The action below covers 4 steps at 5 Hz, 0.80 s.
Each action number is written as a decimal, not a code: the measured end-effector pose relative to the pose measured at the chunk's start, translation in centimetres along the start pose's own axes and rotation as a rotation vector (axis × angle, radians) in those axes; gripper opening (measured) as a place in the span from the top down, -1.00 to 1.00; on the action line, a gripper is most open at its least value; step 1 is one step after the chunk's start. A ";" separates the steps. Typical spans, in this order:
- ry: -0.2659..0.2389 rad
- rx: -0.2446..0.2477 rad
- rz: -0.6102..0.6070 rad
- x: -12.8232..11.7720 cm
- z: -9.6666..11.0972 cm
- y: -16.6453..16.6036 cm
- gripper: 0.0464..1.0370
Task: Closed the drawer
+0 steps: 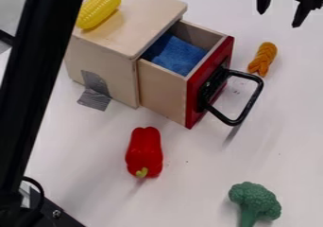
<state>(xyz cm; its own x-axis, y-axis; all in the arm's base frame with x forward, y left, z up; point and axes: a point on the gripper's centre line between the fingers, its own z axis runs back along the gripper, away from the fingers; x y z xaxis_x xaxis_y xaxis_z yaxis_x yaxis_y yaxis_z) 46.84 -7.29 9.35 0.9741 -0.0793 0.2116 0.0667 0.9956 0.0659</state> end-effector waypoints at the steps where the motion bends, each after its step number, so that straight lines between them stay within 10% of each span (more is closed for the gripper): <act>1: 0.066 0.004 -0.005 -1.1 -2.6 -0.2 -0.92; 4: 0.018 -0.029 -0.116 -0.5 -0.9 -5.0 -0.92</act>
<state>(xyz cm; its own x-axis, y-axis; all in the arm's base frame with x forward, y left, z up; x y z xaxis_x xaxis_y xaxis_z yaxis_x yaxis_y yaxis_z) 46.27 -12.21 8.01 0.9632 -0.1933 0.1867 0.1851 0.9808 0.0606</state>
